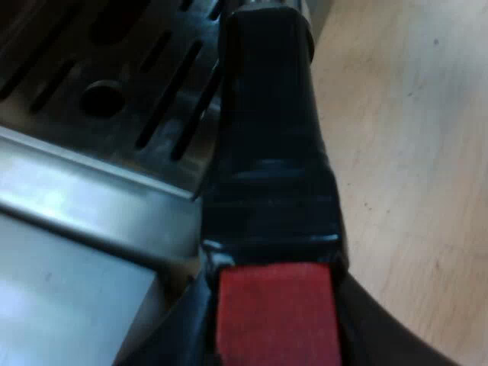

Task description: Put the handle in the coffee machine

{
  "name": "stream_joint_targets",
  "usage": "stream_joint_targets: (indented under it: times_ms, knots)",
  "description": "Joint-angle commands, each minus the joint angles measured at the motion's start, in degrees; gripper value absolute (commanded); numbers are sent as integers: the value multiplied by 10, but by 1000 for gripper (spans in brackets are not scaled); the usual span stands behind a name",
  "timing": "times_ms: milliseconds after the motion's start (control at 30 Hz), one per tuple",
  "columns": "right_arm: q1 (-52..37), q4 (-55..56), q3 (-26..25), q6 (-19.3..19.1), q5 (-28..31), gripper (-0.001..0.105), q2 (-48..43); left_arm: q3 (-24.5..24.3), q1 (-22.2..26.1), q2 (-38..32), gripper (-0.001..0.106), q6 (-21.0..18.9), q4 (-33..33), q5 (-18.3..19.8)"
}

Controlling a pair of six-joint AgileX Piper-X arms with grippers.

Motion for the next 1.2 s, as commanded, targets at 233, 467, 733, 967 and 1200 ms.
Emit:
stream_joint_targets:
  times_ms: [233,467,733,967,1200]
  knots:
    - [-1,-103,-1,-70,40,100,40,-6,-31,8,0,-69,-105,65]
    - [-6,-195,-1,-167,57,100,75,-6,-32,12,0,-90,-147,73]
    - [-13,-269,-1,-184,47,100,107,-6,-32,40,0,-111,-190,72]
    - [-13,-271,-1,-184,40,100,107,-6,-38,40,0,-111,-199,83]
    - [-13,-271,-1,-184,42,100,107,-8,-45,40,0,-113,-190,71]
